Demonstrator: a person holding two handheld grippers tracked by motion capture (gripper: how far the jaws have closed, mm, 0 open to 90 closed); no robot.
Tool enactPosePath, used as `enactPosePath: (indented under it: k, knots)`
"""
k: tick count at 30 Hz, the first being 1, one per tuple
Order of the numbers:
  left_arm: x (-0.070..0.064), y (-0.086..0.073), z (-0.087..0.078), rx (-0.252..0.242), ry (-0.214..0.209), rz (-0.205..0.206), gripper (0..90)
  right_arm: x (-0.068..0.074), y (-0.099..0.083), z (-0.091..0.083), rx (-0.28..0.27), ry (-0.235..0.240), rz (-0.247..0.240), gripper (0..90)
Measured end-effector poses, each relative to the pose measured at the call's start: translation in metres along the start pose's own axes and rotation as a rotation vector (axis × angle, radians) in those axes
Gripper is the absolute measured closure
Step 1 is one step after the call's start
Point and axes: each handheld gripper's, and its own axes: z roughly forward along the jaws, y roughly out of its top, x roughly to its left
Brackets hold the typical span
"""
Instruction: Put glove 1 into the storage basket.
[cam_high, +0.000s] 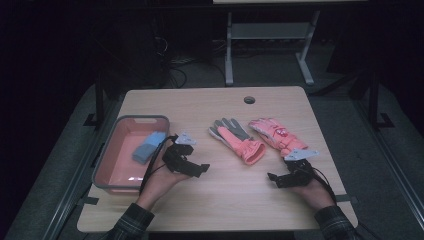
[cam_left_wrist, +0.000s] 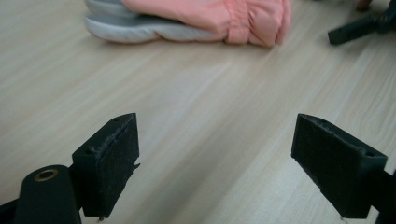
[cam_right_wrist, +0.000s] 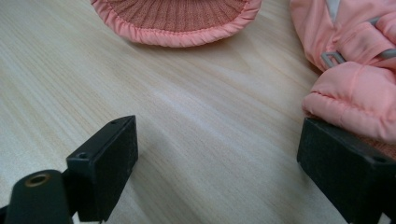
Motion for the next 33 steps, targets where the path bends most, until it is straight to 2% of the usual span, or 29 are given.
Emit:
enactPosePath:
  k: [9,15,18,20,23,25,28,30,33]
  knots:
    - [-0.011,-0.027,0.021,0.034,-0.001,0.016,14.2,0.002,0.004,-0.002,0.022,-0.006,0.001,21.7]
    - [-0.015,-0.044,0.027,0.032,0.008,0.014,14.3,0.004,0.011,-0.008,0.021,0.029,-0.011,38.3]
    - [-0.015,-0.051,0.027,0.03,0.024,0.034,14.2,0.005,0.015,-0.011,0.018,0.048,-0.003,46.0]
    - [-0.015,-0.056,0.027,0.031,0.023,0.027,14.2,0.004,0.019,-0.012,0.013,0.059,-0.008,52.3]
    - [-0.018,-0.061,0.028,0.021,0.026,0.033,14.2,0.005,0.026,-0.015,0.011,0.07,-0.004,64.9]
    - [-0.02,-0.064,0.029,0.015,0.024,0.05,14.2,0.006,0.033,-0.016,0.01,0.073,-0.006,72.8]
    - [-0.021,-0.066,0.029,0.004,0.025,0.065,13.5,0.006,0.042,-0.018,-0.01,0.087,-0.024,84.7]
    - [-0.02,-0.069,0.029,-0.013,0.026,0.089,13.2,0.007,0.047,-0.018,-0.016,0.098,-0.026,89.7]
    - [-0.021,-0.076,0.029,-0.053,0.029,0.111,12.6,0.007,0.056,-0.017,-0.025,0.116,-0.038,89.9]
